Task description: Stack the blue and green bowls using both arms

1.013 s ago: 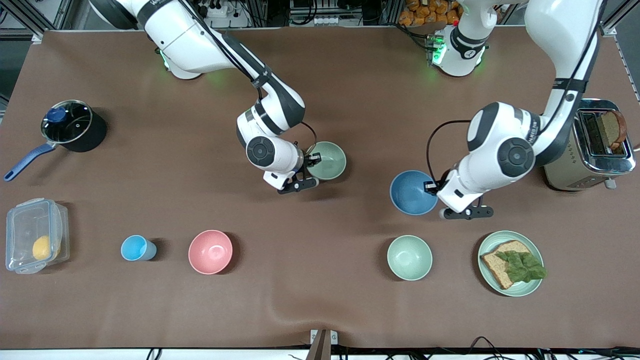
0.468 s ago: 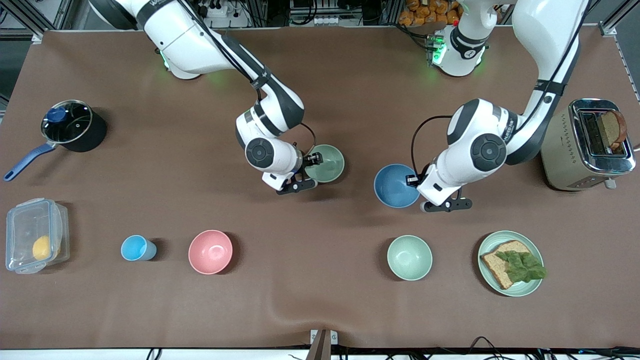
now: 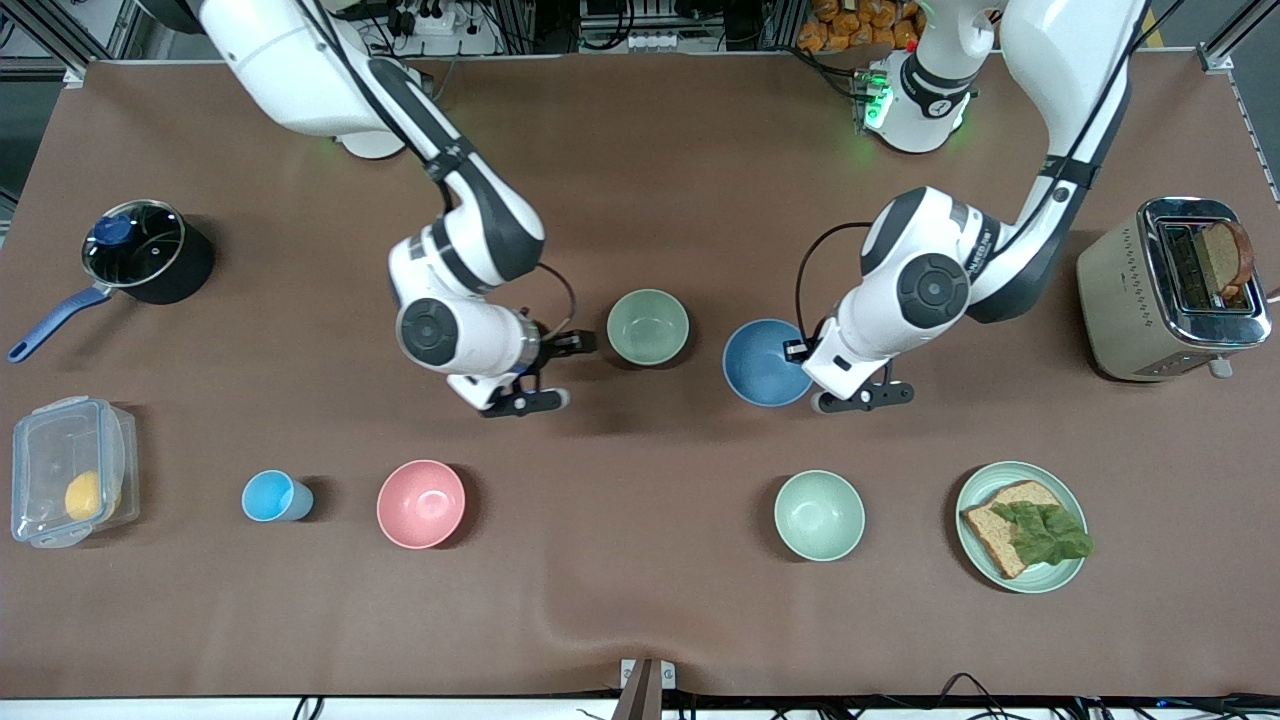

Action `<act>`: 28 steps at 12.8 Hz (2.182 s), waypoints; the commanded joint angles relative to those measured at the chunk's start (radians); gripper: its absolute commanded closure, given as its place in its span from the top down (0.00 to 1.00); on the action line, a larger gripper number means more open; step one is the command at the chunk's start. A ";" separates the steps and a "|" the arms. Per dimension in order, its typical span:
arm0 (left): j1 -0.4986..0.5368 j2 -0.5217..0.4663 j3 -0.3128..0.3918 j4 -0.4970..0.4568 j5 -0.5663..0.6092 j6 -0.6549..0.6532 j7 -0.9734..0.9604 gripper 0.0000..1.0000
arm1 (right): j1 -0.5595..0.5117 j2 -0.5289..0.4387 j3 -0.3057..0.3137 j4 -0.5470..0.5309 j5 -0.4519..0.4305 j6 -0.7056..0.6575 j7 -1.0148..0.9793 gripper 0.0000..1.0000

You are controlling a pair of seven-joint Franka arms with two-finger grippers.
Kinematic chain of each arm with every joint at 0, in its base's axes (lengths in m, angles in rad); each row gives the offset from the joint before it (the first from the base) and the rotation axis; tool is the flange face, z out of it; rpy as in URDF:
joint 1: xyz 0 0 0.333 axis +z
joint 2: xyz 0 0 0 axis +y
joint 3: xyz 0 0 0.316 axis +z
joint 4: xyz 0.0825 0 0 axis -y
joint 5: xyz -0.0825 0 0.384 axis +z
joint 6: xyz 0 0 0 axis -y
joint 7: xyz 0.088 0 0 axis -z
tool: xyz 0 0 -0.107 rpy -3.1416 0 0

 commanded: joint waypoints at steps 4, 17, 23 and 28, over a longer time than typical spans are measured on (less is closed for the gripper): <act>-0.076 -0.009 -0.004 -0.010 -0.008 0.015 -0.094 0.00 | -0.032 -0.045 -0.022 -0.022 -0.144 -0.060 0.003 1.00; -0.088 -0.007 -0.005 -0.010 -0.008 0.010 -0.119 0.00 | 0.117 0.011 -0.014 -0.023 -0.249 0.153 -0.303 1.00; -0.088 -0.007 -0.005 -0.010 -0.008 0.006 -0.122 0.00 | 0.115 0.031 -0.014 -0.019 -0.241 0.170 -0.302 1.00; -0.088 -0.007 -0.004 -0.010 -0.010 0.004 -0.122 0.00 | 0.072 0.043 -0.017 0.009 -0.040 0.050 0.026 1.00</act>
